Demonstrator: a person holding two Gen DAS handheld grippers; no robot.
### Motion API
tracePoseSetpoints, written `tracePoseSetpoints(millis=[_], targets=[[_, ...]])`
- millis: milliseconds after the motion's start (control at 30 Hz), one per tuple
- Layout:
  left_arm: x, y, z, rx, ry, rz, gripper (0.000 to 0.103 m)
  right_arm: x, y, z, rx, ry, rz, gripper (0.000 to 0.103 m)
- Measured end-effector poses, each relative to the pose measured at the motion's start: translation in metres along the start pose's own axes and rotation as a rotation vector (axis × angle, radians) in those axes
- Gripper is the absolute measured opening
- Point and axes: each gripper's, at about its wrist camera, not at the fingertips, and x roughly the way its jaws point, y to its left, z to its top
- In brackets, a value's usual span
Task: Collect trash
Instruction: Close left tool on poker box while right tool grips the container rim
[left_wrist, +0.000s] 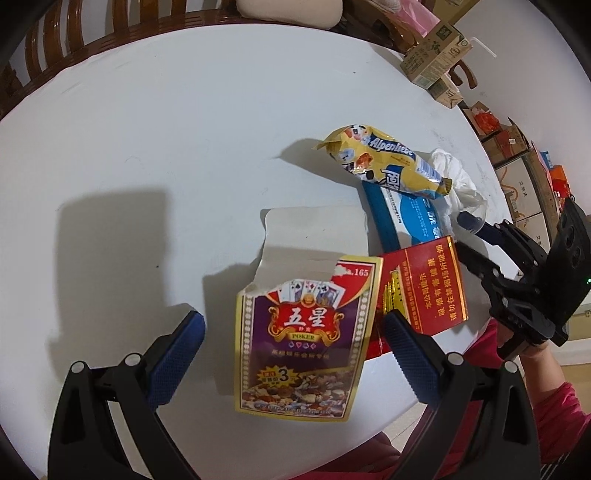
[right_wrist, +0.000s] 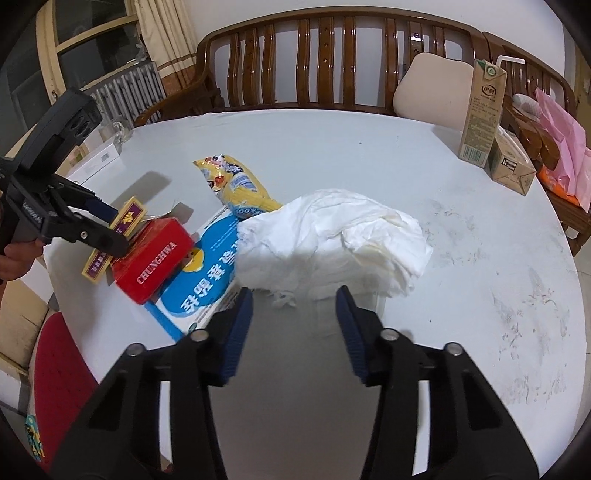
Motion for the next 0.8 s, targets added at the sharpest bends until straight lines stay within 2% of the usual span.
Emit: tracePoseSetpoints(millis=[67, 133, 200, 267, 333, 500, 633, 800], targets=[[0.001, -0.001, 0.001, 0.004, -0.003, -0.005, 0.095, 0.002, 0.000, 0.002, 0.006, 0.000, 0.008, 0.034], [0.001, -0.001, 0.001, 0.010, -0.008, -0.010, 0.094, 0.004, -0.001, 0.003, 0.014, 0.003, 0.016, 0.022], [0.001, -0.001, 0.001, 0.009, -0.017, -0.019, 0.090, 0.005, -0.002, 0.003, 0.015, 0.004, 0.003, 0.017], [0.000, -0.001, 0.001, 0.008, -0.026, -0.026, 0.080, 0.005, -0.003, 0.003, 0.023, 0.002, -0.001, 0.012], [-0.002, -0.001, 0.000, 0.001, -0.025, -0.058, 0.074, 0.004, -0.005, 0.004, 0.032, -0.002, -0.005, 0.009], [-0.008, -0.005, -0.002, 0.018, -0.046, -0.054, 0.059, 0.001, -0.005, 0.004, 0.037, -0.004, -0.034, 0.007], [-0.011, -0.009, -0.004, 0.033, -0.061, -0.017, 0.059, -0.002, -0.005, 0.004, 0.042, -0.005, -0.046, 0.006], [-0.013, -0.005, -0.004, -0.011, -0.077, -0.005, 0.059, -0.007, -0.004, 0.002, 0.046, -0.008, -0.053, 0.006]])
